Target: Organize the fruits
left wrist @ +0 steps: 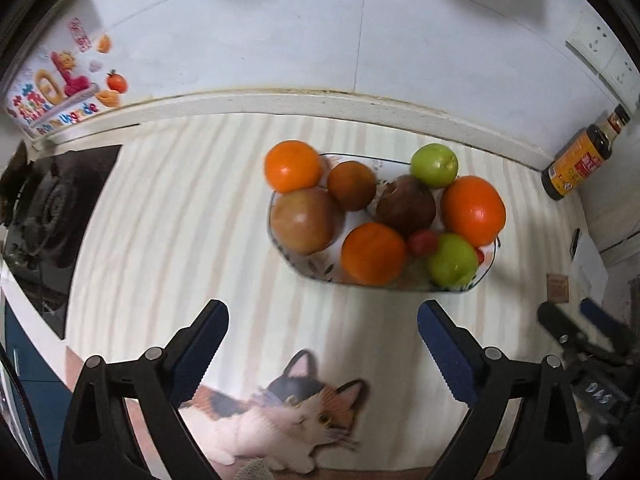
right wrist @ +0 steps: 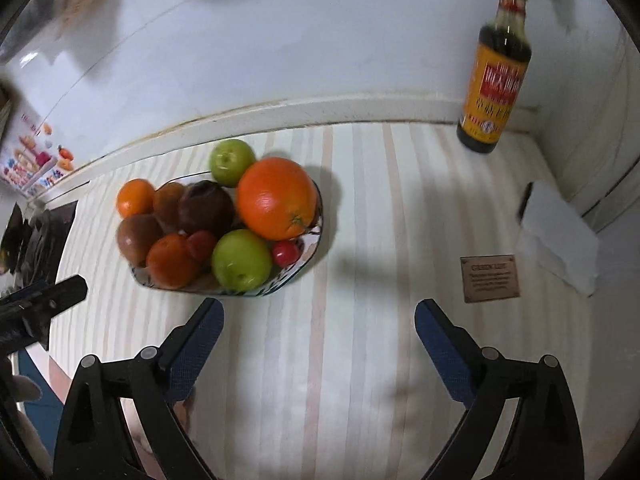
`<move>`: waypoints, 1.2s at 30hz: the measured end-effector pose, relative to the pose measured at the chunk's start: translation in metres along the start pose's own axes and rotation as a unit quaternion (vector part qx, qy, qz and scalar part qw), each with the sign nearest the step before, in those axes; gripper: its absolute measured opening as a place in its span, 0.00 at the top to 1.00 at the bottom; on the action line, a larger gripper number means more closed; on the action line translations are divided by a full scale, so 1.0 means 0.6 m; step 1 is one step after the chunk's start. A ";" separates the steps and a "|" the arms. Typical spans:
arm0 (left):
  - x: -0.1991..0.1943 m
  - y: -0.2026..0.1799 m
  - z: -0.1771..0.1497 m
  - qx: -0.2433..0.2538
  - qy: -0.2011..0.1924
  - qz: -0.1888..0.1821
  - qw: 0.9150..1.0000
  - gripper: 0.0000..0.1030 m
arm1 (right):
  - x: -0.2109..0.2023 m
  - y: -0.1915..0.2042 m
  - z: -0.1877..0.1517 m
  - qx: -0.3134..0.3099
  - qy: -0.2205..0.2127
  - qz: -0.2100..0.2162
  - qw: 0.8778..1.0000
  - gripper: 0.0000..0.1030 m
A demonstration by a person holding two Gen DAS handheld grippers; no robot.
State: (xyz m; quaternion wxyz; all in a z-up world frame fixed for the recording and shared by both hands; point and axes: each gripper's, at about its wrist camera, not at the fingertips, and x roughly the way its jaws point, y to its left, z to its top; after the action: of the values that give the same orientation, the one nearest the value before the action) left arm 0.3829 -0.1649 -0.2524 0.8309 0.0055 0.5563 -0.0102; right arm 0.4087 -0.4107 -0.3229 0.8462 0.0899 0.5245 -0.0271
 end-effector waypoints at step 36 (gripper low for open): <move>-0.472 0.102 -0.310 0.064 -0.204 -0.028 0.976 0.06 | -0.595 0.158 -0.332 -0.004 -0.196 -0.024 0.980 0.04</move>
State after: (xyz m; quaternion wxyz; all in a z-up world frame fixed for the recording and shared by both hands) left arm 0.1044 -0.0967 -0.0619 0.9243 0.0410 0.3730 -0.0701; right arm 0.0859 -0.2988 -0.0789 0.9320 0.0673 0.3507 -0.0623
